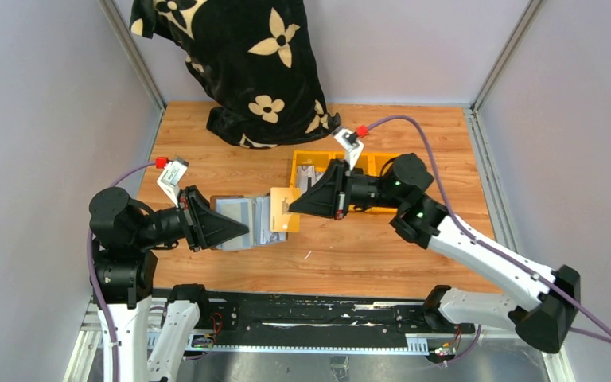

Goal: Take the credit cards out of the card holder
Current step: Remove the credit card from the card holder, then place the credit card in the storage box.

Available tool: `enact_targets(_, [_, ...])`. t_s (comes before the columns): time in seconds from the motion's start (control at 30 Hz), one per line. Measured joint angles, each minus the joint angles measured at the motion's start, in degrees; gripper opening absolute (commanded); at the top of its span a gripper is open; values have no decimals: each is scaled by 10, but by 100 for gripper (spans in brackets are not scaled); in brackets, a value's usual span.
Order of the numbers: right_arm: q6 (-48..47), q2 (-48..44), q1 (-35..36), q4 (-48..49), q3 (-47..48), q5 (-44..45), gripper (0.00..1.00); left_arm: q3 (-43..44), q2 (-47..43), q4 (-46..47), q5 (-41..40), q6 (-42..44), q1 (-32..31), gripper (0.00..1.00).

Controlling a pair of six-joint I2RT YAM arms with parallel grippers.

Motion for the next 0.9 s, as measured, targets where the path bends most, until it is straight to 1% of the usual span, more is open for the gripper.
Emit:
enact_targets(0.1, [-32,-52,-46,-71,-2,3,0,6,0,0,2,0,0,5])
enact_targets(0.2, [-74,-101,-110,-170,0,21,0,8,0,0,4,0,0,4])
enact_targets(0.27, [-111,-126,-164,-264,10,57,0,9,0,0,5,1,0,4])
enact_targets(0.37, [-160,-128,-231,-385,32,123,0,10,2,0,9,2,0,4])
enact_targets(0.47, [-208,-103,-271,-480,51,214,0,14,4,0,12,5,0,3])
enact_targets(0.5, [-229,-86,-280,-517,57,260,0,16,5,0,13,6,0,3])
enact_targets(0.6, [-271,-35,-290,-580,68,351,0,18,5,0,17,7,0,3])
enact_targets(0.73, [-312,33,-301,-629,84,444,0,18,5,0,22,9,0,3])
enact_targets(0.9, [-351,101,-322,-647,124,499,0,24,5,0,26,11,0,3])
